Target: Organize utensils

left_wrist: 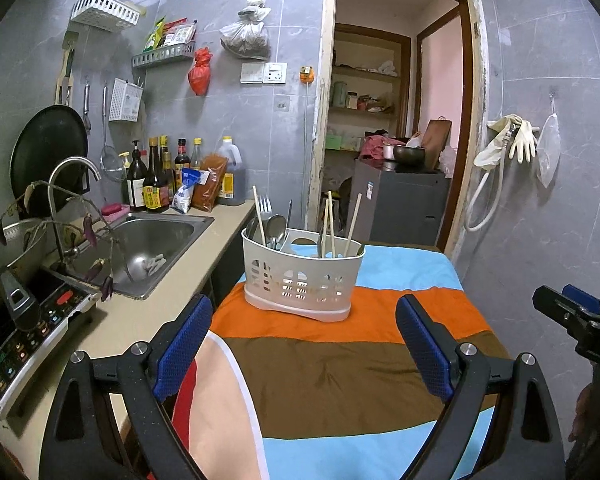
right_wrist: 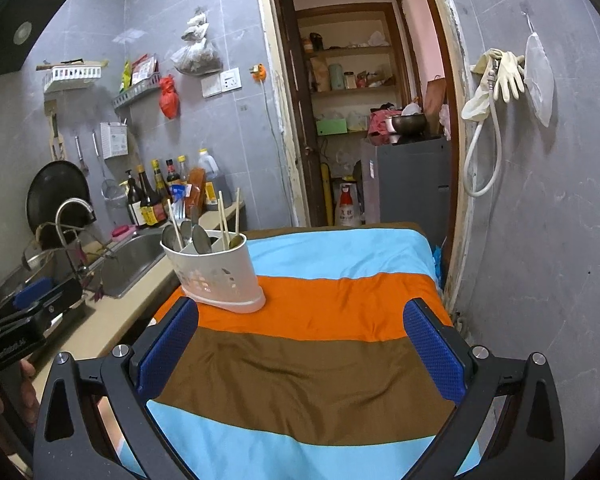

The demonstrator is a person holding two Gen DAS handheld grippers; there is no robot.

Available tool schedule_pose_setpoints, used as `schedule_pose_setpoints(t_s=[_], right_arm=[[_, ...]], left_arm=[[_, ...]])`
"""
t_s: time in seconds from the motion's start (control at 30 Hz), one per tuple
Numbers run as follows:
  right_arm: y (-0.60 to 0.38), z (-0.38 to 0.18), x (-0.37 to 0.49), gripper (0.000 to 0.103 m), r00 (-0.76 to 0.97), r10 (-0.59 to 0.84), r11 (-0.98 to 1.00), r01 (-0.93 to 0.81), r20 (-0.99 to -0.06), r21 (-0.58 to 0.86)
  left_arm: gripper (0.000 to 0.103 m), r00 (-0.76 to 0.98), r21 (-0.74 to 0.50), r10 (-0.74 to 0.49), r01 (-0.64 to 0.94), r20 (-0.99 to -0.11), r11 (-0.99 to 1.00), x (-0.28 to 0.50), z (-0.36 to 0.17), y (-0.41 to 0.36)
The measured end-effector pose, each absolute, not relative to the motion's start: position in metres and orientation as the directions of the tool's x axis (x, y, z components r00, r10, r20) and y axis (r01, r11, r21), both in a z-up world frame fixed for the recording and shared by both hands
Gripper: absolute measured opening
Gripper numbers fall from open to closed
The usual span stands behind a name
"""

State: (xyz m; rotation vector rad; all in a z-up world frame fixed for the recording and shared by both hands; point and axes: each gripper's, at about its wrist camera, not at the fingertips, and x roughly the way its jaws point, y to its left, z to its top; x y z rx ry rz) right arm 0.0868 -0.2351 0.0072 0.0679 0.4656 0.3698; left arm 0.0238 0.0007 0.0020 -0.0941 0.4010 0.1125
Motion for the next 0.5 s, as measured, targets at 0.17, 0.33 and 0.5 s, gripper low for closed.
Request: schedule_pose_setpoints(t_s=[0.17, 0.33, 0.5], right_arm=[[-0.2372, 0.0057, 0.0868, 0.103, 0.828, 0.359, 0.933, -0.328, -0.431, 0.147], [-0.2377, 0.0047, 0.0860, 0.103, 0.826, 0.359, 0.933, -0.329, -0.435, 0.145], [-0.2378, 0.0041, 0.0875, 0.103, 0.825, 0.358, 0.934, -0.328, -0.437, 0.145]], left_arm=[[0.090, 0.913, -0.074, 0.086, -0.126, -0.399, 0.989, 0.0216, -0.0010, 0.0006], [0.090, 0.910, -0.074, 0.084, -0.125, -0.406, 0.989, 0.0222, -0.0021, 0.0015], [0.090, 0.907, -0.082, 0.078, -0.122, -0.414, 0.989, 0.0247, -0.0050, 0.0031]])
